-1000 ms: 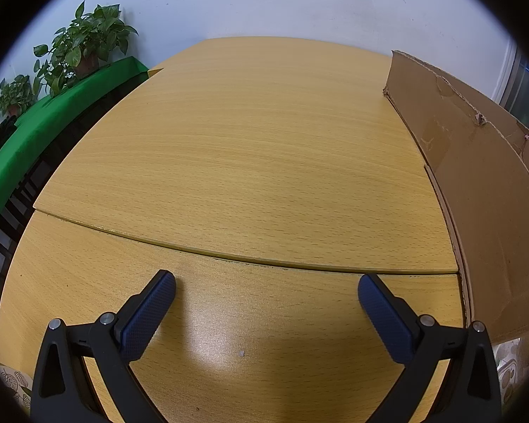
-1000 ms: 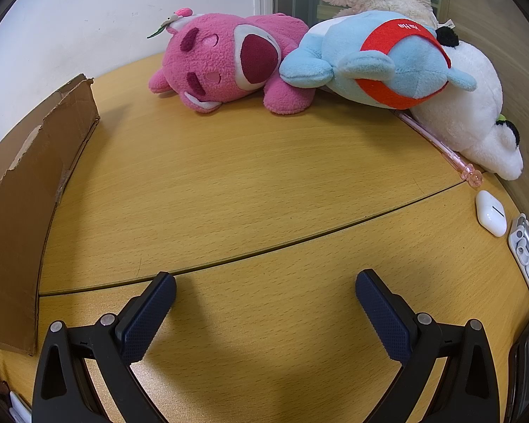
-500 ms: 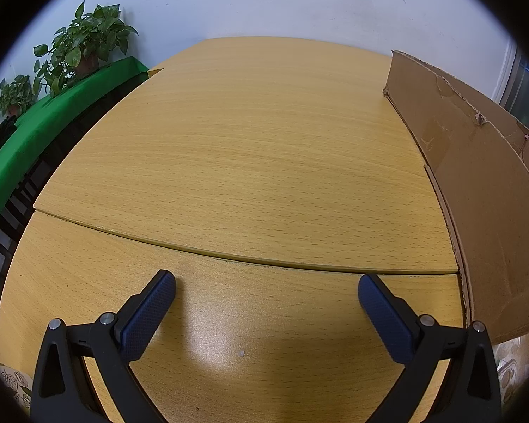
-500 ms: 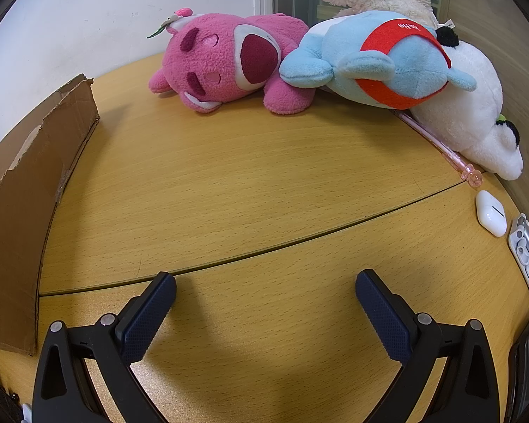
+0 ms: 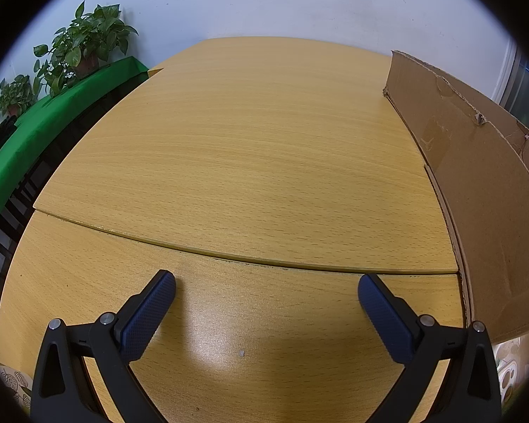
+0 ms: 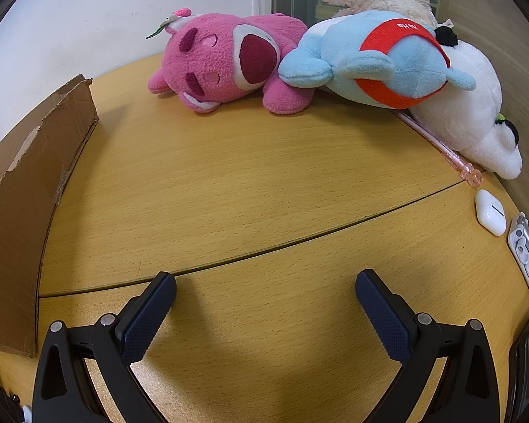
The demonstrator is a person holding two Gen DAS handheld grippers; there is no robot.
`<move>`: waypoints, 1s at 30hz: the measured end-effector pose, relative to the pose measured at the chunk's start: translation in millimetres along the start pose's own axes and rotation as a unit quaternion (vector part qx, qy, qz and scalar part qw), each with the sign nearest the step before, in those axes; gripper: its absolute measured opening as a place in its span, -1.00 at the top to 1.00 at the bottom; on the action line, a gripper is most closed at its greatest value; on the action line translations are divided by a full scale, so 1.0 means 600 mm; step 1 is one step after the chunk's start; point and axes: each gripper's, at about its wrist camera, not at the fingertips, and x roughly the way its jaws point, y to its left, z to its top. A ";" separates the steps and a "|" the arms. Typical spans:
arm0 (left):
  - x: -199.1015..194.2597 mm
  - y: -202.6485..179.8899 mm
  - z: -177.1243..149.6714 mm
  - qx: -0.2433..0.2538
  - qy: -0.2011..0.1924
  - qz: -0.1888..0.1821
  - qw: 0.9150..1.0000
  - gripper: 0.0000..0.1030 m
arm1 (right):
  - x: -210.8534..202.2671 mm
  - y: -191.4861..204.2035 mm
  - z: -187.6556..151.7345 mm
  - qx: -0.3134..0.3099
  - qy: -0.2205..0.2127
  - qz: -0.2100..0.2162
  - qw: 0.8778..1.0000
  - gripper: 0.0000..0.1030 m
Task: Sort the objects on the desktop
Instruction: 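Swing the left tool down onto the pig plush and close on it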
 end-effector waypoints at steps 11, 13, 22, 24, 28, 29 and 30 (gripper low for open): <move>-0.025 -0.009 -0.017 -0.011 0.027 0.008 1.000 -0.98 | -0.072 0.034 -0.066 -0.051 -0.001 -0.054 0.997 -1.00; -0.077 -0.028 -0.032 0.006 0.007 0.010 1.000 -0.97 | -0.131 0.056 -0.092 -0.092 -0.036 -0.054 0.994 -1.00; -0.363 -0.163 -0.133 0.070 -0.050 -0.210 0.974 -0.99 | -0.366 0.195 -0.128 -0.183 -0.149 0.095 0.967 -1.00; -0.370 -0.193 -0.159 0.077 -0.020 -0.247 0.966 -0.99 | -0.390 0.230 -0.145 -0.195 -0.157 0.135 0.959 -1.00; -0.342 -0.244 -0.222 0.081 0.056 -0.278 0.955 -0.99 | -0.392 0.287 -0.170 -0.209 -0.131 0.195 0.949 -1.00; -0.334 -0.244 -0.229 0.077 0.067 -0.277 0.955 -0.99 | -0.389 0.297 -0.173 -0.211 -0.124 0.206 0.947 -1.00; -0.323 -0.240 -0.239 0.066 0.079 -0.276 0.956 -0.99 | -0.386 0.308 -0.177 -0.214 -0.117 0.218 0.945 -1.00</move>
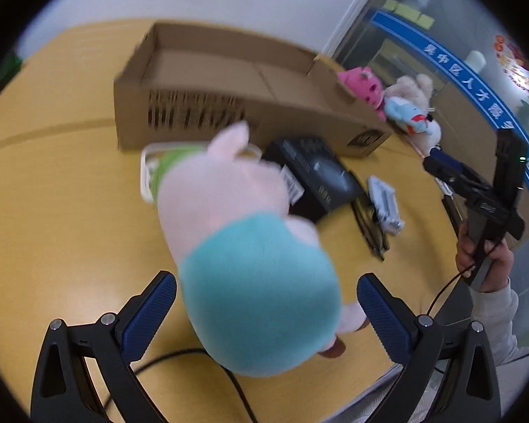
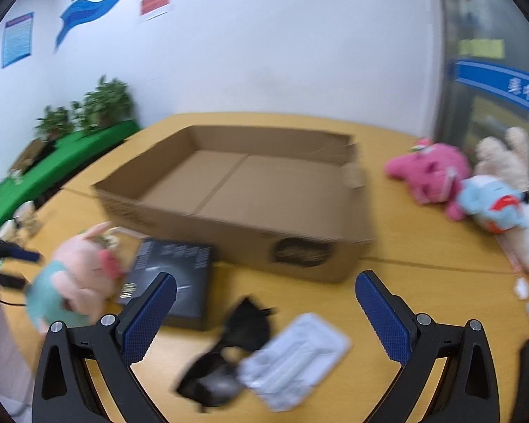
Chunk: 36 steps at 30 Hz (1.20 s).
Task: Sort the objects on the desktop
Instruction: 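Swing the left tool down onto the pig plush and close on it, then lift the pig plush with the left gripper and carry it over the box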
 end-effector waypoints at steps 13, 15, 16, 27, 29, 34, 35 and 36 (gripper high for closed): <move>0.032 0.019 -0.036 -0.045 0.007 -0.027 0.999 -0.79 | 0.061 0.178 0.005 -0.018 0.062 0.202 0.977 -1.00; 0.033 0.014 -0.038 -0.040 0.004 -0.024 0.999 -0.75 | 0.080 0.209 0.005 -0.024 0.079 0.219 0.972 -1.00; 0.032 0.013 -0.040 -0.038 0.002 -0.023 0.999 -0.74 | 0.095 0.226 0.002 -0.028 0.093 0.227 0.969 -0.99; 0.021 -0.017 -0.035 -0.015 -0.034 -0.003 0.999 -0.45 | 0.169 0.291 -0.035 0.019 0.160 0.276 0.947 -0.61; 0.016 -0.031 -0.021 0.000 -0.041 0.003 0.999 -0.44 | 0.165 0.288 -0.028 0.022 0.152 0.275 0.949 -0.57; -0.020 -0.059 0.042 0.039 -0.075 -0.015 0.996 -0.43 | 0.128 0.267 0.024 0.024 0.104 0.263 0.959 -0.52; -0.027 -0.064 0.057 0.049 -0.083 -0.016 0.995 -0.43 | 0.119 0.262 0.041 0.022 0.091 0.258 0.961 -0.51; -0.036 -0.071 0.075 0.059 -0.091 -0.018 0.994 -0.43 | 0.110 0.256 0.056 0.020 0.078 0.254 0.964 -0.51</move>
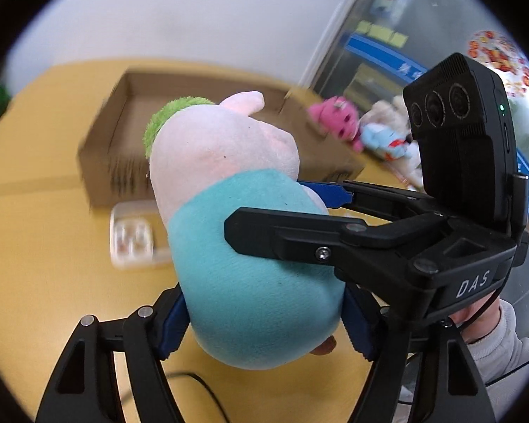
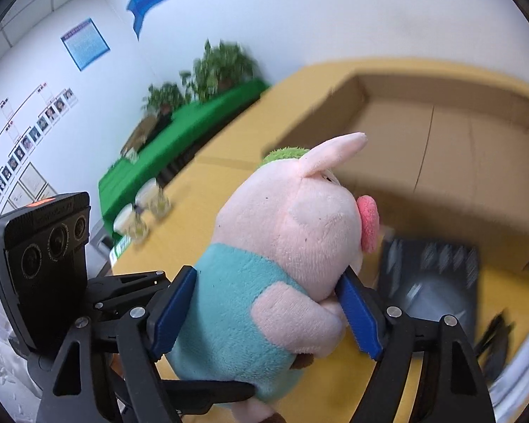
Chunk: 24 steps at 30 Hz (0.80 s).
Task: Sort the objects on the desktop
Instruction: 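Lift the pig plush with the left gripper and carry it over the box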
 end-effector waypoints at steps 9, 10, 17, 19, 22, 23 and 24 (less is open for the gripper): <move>-0.056 -0.006 0.225 0.071 -0.096 0.002 0.993 -0.43 | -0.100 -0.003 0.207 -0.066 -0.105 -0.028 0.992 -0.51; -0.061 0.000 0.251 0.072 -0.104 0.001 0.992 -0.43 | -0.105 -0.004 0.232 -0.069 -0.114 -0.026 0.991 -0.51; -0.093 0.047 0.382 0.068 -0.134 0.013 0.989 -0.43 | -0.108 -0.025 0.412 -0.099 -0.141 -0.015 0.985 -0.51; -0.090 0.063 0.418 0.065 -0.135 0.017 0.989 -0.43 | -0.099 -0.037 0.461 -0.110 -0.137 -0.007 0.984 -0.51; -0.064 0.100 0.466 0.045 -0.120 0.010 0.992 -0.43 | -0.079 -0.061 0.514 -0.101 -0.132 0.002 0.986 -0.50; -0.058 0.111 0.472 0.038 -0.114 0.008 0.993 -0.43 | -0.064 -0.072 0.527 -0.096 -0.129 0.003 0.987 -0.50; -0.042 0.121 0.480 0.032 -0.105 0.007 0.994 -0.43 | -0.050 -0.085 0.538 -0.091 -0.125 0.004 0.988 -0.50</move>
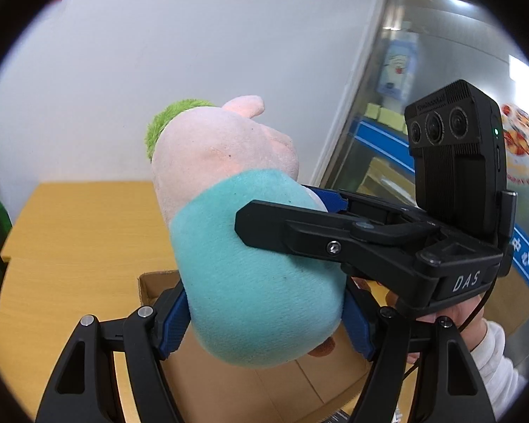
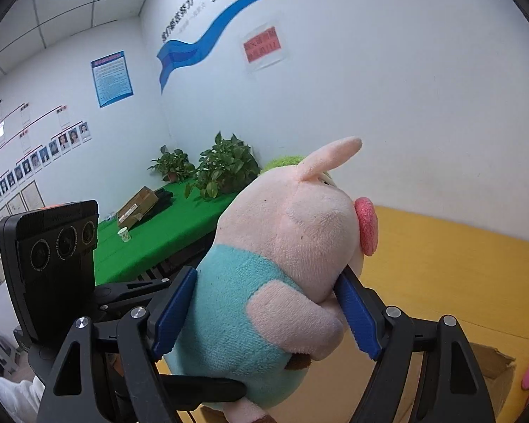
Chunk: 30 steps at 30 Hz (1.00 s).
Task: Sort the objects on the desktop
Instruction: 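Lift the pig plush with the left gripper and carry it over the box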
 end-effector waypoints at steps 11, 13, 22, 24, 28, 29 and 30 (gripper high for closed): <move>0.213 0.152 -0.106 -0.114 0.145 -0.007 0.983 -0.43 | 0.221 -0.182 -0.135 0.105 0.116 0.014 0.988 -0.46; 0.235 0.160 -0.126 -0.123 0.163 -0.005 0.979 -0.43 | 0.250 -0.210 -0.175 0.130 0.132 0.018 0.983 -0.46; 0.288 0.168 -0.194 -0.144 0.217 0.036 0.965 -0.55 | 0.321 -0.265 -0.268 0.177 0.177 0.042 0.967 -0.44; 0.280 0.163 -0.195 -0.144 0.219 0.050 0.964 -0.61 | 0.329 -0.265 -0.272 0.184 0.178 0.053 0.965 -0.44; 0.253 0.149 -0.205 -0.142 0.225 0.058 0.962 -0.60 | 0.342 -0.263 -0.270 0.184 0.179 0.048 0.965 -0.40; 0.243 0.143 -0.210 -0.140 0.223 0.051 0.963 -0.60 | 0.350 -0.255 -0.265 0.186 0.182 0.040 0.965 -0.29; 0.236 0.139 -0.215 -0.139 0.224 0.053 0.963 -0.60 | 0.354 -0.260 -0.271 0.191 0.186 0.031 0.963 -0.23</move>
